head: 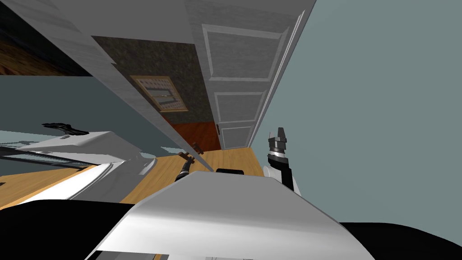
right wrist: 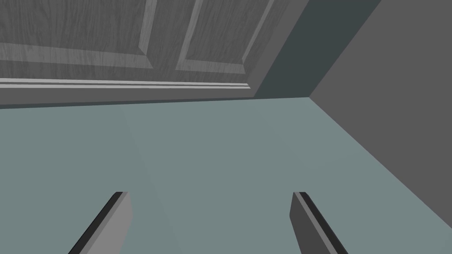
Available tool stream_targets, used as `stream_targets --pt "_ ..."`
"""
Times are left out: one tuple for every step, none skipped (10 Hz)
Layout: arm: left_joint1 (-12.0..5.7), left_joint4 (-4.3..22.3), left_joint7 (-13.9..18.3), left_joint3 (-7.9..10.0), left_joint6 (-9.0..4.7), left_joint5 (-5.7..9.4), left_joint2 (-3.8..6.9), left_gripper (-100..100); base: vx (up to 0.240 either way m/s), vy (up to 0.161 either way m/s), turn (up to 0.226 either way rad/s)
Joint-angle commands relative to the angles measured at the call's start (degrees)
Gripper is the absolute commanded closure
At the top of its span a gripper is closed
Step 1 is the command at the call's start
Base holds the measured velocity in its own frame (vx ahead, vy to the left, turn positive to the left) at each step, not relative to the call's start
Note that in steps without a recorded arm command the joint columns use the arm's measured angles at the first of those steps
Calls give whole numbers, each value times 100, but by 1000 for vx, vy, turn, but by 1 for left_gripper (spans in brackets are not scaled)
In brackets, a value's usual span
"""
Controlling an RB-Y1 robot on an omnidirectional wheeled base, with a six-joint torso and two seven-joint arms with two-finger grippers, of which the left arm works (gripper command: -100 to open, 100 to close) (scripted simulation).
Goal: Pull the door open
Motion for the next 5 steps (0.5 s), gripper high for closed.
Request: stream_targets --pt "-87 -45 163 92 -22 94 82 100 -16 4 1" --pt "-99 -41 291 62 -26 133 89 100 -5 1 -17" --pt "-99 -41 291 62 -26 133 89 100 -6 2 -8" --pt "-110 -36 420 31 -30 173 95 100 -8 8 -15" --pt "-110 -36 420 31 -30 173 95 100 -6 16 -1"
